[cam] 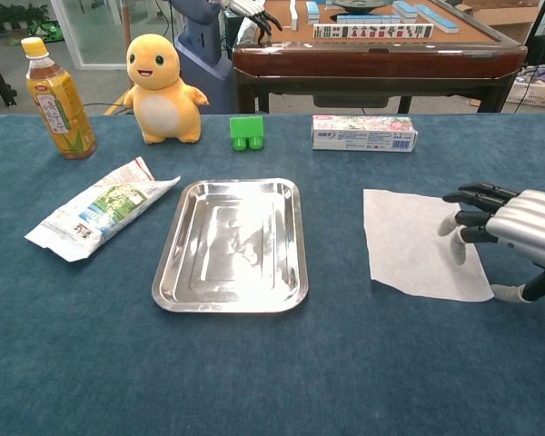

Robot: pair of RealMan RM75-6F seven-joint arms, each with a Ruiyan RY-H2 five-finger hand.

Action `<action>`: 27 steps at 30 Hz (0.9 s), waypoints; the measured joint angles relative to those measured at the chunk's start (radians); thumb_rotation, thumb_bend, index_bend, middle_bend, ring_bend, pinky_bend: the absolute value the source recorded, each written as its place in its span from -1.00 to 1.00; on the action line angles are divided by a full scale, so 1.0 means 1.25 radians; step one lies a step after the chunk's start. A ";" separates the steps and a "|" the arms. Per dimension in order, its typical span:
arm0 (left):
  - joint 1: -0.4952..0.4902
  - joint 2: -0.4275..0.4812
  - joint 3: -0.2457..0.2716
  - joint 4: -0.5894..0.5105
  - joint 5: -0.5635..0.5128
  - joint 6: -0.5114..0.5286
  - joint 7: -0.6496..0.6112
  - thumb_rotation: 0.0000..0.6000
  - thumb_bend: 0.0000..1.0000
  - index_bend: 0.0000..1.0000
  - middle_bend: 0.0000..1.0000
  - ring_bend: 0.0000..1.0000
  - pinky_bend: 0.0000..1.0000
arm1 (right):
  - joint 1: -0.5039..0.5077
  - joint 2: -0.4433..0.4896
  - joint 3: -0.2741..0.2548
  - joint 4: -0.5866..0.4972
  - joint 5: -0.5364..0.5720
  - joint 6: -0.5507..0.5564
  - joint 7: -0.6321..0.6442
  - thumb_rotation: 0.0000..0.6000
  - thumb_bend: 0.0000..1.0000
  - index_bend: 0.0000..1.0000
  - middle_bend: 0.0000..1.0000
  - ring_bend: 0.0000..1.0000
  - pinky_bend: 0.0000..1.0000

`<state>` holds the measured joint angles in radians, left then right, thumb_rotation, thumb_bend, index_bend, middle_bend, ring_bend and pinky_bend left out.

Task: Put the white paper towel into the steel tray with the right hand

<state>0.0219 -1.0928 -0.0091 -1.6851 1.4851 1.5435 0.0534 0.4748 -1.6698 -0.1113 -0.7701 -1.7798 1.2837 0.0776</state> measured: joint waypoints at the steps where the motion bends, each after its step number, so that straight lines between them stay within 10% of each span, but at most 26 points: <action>1: 0.000 0.000 0.000 0.000 -0.001 0.000 -0.001 1.00 -0.51 -0.75 -0.77 -0.72 -0.88 | 0.002 -0.002 0.000 0.001 0.000 0.000 0.000 1.00 -0.44 -0.08 -0.50 -0.93 -1.00; 27: 0.002 0.000 -0.003 0.011 -0.008 -0.002 -0.011 1.00 -0.51 -0.74 -0.77 -0.72 -0.88 | 0.054 -0.059 0.029 0.049 0.012 0.021 0.043 1.00 -0.25 0.19 -0.37 -0.81 -0.99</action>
<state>0.0243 -1.0926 -0.0134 -1.6708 1.4748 1.5408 0.0402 0.5422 -1.7438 -0.0753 -0.7087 -1.7644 1.3098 0.1311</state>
